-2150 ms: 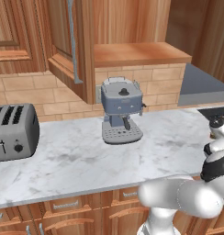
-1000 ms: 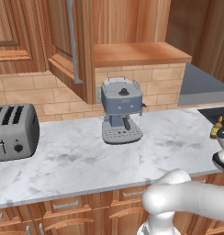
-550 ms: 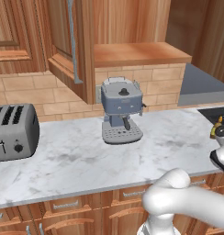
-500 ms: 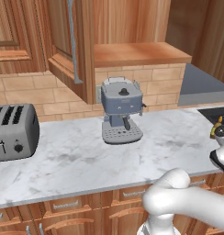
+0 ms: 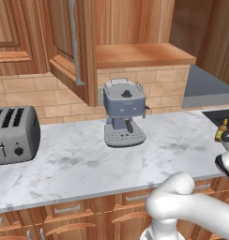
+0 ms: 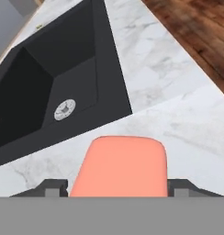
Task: Open the cabinet. Pick the bar soap and place it next to the sink. Then close the cabinet.
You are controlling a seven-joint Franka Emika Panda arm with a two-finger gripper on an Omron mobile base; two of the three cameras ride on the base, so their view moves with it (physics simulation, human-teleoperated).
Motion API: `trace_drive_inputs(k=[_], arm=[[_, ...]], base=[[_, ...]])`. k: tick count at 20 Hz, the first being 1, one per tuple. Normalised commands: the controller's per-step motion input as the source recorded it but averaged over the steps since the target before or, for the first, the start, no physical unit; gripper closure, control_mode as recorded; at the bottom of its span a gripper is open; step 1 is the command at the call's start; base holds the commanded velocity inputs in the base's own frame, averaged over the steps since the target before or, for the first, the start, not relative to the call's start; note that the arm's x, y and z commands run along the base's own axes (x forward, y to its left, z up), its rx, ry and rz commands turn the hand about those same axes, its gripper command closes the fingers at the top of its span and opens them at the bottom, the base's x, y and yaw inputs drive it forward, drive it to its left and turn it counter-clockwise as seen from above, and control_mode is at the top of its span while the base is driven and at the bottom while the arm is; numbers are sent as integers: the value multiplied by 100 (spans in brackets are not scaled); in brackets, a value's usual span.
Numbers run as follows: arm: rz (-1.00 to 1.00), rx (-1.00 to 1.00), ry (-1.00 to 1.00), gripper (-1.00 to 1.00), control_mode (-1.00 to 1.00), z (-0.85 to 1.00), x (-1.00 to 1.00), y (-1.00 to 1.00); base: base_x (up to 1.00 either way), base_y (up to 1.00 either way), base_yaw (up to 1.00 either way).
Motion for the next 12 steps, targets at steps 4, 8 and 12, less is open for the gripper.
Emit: trace_drive_inputs(k=[4, 8, 12], arm=[[0, 0, -9, -100, -100, 12, 0, 13], [0, 0, -2, -100, -100, 17, -4, 27], [0, 0, 0, -100, -100, 34, -10, 29]], base=[[0, 0, 0], [0, 0, 0], [0, 0, 0]])
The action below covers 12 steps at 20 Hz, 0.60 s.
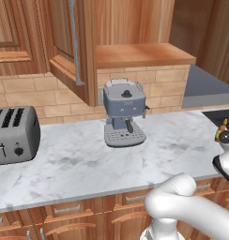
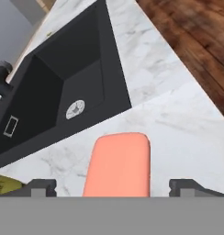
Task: Open the cabinet. Pick the bar soap and place it next to the sink. Then close the cabinet.
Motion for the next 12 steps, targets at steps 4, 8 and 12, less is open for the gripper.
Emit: trace_drive_inputs(k=[4, 8, 12], arm=[[0, 0, 0, -100, -100, 54, -34, 34], [0, 9, 6, -100, -100, 63, -88, 41], [0, 11, 9, -100, -100, 86, -100, 45]], base=[[0, 0, 0], [0, 0, 0], [0, 0, 0]])
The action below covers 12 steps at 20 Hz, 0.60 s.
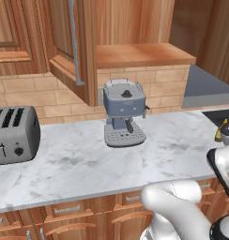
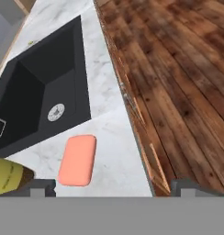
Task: Open the cabinet. Pick the bar soap and place it next to the sink. Then close the cabinet.
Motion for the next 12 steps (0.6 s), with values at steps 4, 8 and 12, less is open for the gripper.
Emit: trace_drive_inputs(k=[4, 8, 12], arm=[[4, 17, 5, -100, -100, 100, -96, 19], [9, 26, 0, -100, -100, 58, -100, -1], [16, 29, -7, -100, -100, 48, -61, -4]], base=[[0, 0, 0], [0, 0, 0], [0, 0, 0]])
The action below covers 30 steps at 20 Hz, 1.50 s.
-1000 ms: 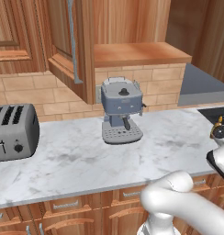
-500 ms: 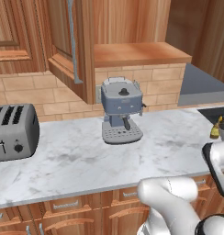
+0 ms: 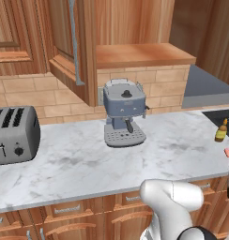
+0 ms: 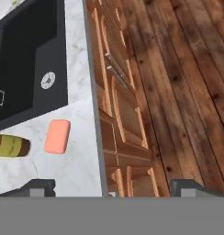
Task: Open the cabinet. Pick the bar soap and place it next to the sink. Then close the cabinet.
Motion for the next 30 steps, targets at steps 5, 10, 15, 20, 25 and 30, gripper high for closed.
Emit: trace_drive_inputs(k=[5, 10, 15, 20, 25, 30], arm=[[24, 19, -20, -100, -100, 94, -24, -3], [15, 6, -22, -100, -100, 100, 3, -4], [3, 1, -18, -100, -100, 80, 23, 0], [0, 0, -17, -100, -100, 39, 26, 11], [12, 3, -29, -100, -100, 9, 47, 46], [20, 6, -22, -100, -100, 58, 37, 41]], base=[[0, 0, 0], [0, 0, 0], [0, 0, 0], [0, 0, 0], [0, 0, 0], [0, 0, 0]])
